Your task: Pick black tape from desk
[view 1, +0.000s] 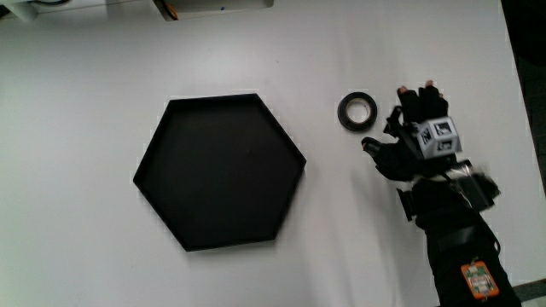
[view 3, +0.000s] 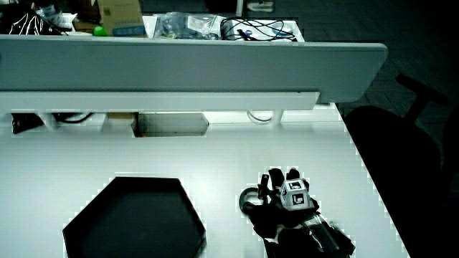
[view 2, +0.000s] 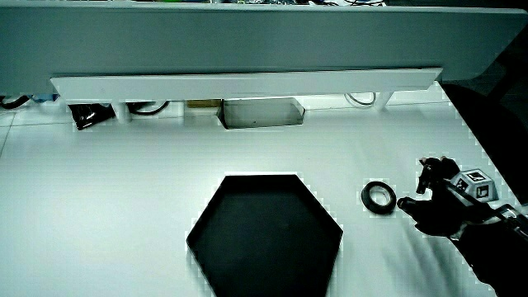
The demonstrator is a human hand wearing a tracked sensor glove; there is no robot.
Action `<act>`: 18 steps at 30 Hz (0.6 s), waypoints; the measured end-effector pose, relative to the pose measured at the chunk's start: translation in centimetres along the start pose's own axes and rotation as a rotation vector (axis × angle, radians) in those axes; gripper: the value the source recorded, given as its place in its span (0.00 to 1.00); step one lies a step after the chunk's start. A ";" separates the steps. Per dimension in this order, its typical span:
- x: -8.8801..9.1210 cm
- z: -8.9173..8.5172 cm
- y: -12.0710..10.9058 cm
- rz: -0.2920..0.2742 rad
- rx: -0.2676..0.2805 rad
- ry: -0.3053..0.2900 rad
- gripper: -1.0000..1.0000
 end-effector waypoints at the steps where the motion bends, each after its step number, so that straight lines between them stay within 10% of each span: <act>1: -0.2 0.3 0.4 0.016 -0.032 -0.006 0.50; 10: -1.3 0.0 3.1 0.060 -0.272 -0.052 0.50; 18: -2.2 0.0 4.1 0.077 -0.336 -0.101 0.50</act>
